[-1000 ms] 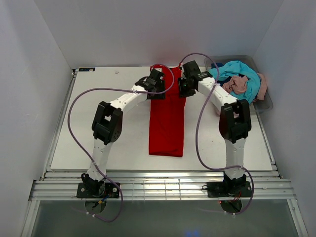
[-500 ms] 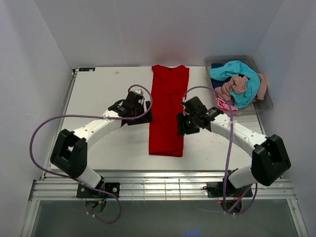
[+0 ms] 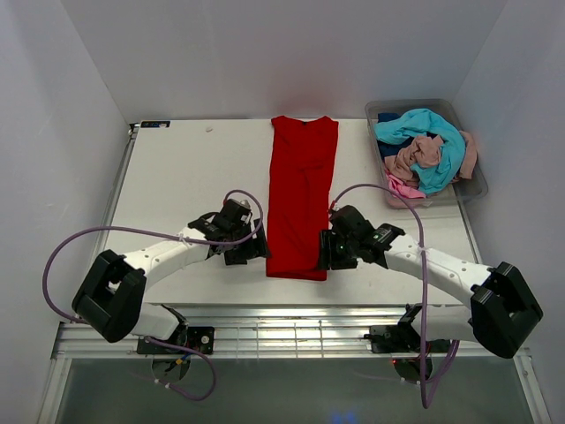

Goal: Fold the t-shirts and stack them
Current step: Grab the bottom of the folded rectangular tshirt with both arms, then fold the folded rectangular tshirt in 1/3 of the way

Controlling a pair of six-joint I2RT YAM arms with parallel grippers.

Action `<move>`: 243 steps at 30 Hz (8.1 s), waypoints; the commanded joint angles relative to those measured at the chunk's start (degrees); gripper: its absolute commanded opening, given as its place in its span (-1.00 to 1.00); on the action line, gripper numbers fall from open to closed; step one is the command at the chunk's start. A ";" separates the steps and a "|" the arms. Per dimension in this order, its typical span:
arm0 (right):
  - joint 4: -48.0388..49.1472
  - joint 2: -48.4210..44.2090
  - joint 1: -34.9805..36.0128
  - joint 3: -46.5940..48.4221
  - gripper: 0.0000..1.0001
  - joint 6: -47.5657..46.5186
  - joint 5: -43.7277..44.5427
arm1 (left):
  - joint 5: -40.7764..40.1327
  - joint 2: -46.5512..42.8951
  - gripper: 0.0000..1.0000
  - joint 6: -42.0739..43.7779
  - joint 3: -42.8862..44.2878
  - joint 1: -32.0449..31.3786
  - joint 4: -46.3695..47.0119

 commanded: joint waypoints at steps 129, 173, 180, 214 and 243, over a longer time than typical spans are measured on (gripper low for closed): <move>-6.04 20.82 -2.67 22.40 -0.84 -8.25 16.54 | -13.52 13.96 -1.00 1.84 20.43 -1.94 3.60; -9.12 54.04 -19.82 63.72 -0.84 -20.66 10.83 | -2.88 48.15 -1.00 11.07 62.44 11.69 2.02; -8.77 57.20 -20.25 66.53 -0.85 -20.48 10.92 | -4.81 50.78 -0.87 12.83 65.43 12.04 2.38; 3.88 36.73 -16.92 40.70 -0.84 -16.96 -4.81 | 1.87 36.46 -1.00 2.28 34.50 2.81 21.18; 3.98 21.45 -11.99 22.25 -0.84 -11.17 0.72 | -4.37 20.13 -1.00 -2.37 -1.52 -11.34 24.61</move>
